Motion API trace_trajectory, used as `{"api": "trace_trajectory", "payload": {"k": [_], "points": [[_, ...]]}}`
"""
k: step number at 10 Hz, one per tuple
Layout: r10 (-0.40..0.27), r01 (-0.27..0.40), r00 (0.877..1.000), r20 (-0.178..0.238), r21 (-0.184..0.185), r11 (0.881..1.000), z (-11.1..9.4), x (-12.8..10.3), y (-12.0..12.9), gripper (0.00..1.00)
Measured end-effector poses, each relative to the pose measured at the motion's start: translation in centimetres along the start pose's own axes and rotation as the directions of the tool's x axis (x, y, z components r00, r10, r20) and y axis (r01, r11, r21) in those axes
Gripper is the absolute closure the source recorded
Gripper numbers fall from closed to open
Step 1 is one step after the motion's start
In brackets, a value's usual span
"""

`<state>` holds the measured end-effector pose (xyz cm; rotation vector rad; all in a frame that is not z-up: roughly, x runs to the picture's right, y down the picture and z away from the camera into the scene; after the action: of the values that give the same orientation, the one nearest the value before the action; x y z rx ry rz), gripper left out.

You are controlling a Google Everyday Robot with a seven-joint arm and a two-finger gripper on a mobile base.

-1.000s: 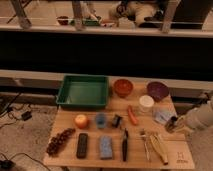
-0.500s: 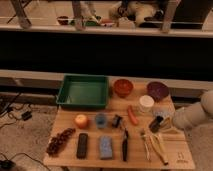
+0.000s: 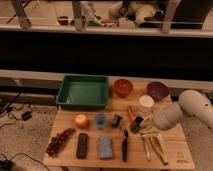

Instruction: Stack cups into tray

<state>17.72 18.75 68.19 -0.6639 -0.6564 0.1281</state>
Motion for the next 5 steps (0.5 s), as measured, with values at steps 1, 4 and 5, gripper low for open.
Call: {"api": "trace_trajectory", "payload": {"k": [1,4,5], "points": [[-0.009,0.009,1.0,0.003,-0.005,1.0,0.21,-0.18,-0.1,1.0],[-0.009,0.009,1.0,0.001,-0.012,1.0,0.17,-0.11,0.1,1.0],[-0.007,0.007,1.0,0.001,-0.009,1.0,0.1,-0.03,0.11,1.0]]}}
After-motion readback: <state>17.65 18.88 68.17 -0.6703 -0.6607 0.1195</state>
